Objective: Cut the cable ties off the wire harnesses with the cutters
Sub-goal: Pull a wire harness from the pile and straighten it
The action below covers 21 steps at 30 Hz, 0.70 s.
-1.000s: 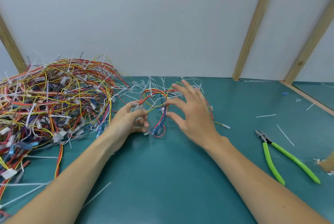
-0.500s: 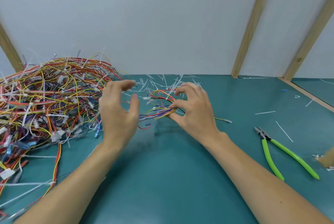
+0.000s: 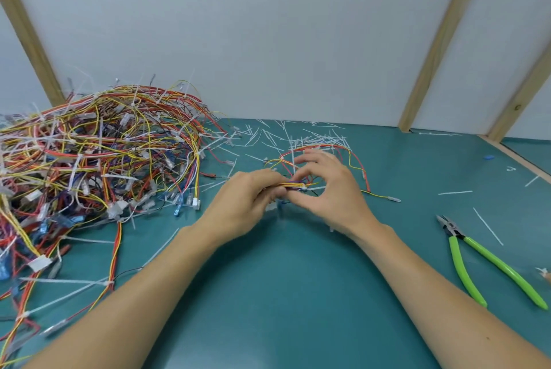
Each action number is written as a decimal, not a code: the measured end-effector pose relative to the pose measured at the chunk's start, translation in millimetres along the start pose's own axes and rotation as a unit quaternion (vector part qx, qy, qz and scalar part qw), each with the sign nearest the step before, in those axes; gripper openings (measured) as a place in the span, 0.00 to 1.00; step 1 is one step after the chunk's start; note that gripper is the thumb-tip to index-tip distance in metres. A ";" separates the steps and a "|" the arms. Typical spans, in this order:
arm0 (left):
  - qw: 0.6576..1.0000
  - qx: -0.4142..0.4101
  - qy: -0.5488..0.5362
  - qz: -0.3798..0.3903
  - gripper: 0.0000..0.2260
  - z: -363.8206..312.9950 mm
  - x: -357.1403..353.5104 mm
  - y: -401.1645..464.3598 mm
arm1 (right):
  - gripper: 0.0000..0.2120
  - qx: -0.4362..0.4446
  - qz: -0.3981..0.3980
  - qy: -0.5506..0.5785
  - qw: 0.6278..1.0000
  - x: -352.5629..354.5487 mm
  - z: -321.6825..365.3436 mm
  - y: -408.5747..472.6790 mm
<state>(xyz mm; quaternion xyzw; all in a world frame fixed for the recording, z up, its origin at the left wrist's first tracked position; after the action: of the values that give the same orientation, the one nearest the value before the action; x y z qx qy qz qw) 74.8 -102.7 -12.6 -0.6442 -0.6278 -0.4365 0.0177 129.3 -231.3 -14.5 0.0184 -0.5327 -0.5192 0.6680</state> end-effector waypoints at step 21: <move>0.983 0.125 -0.072 -0.113 0.11 33.7 4.4 -10.4 | 0.12 -0.038 -0.001 -0.005 0.999 -3.4 -2.0 -5.3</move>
<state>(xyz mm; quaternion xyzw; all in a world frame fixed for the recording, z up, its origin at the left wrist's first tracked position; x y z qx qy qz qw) 83.7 -77.8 -36.4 -0.5915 -0.7458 -0.3064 0.0030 127.5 -232.4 -20.8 -0.0089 -0.5161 -0.5399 0.6649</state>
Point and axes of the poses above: each hand's wrist, its own y-axis towards the middle knuckle, its own x-axis out of the back of the hand, z = x × y, the point moved 10 cm from there along y, towards the middle knuckle, and after that the axes turned 10 degrees about -y, right-handed, at the moved point
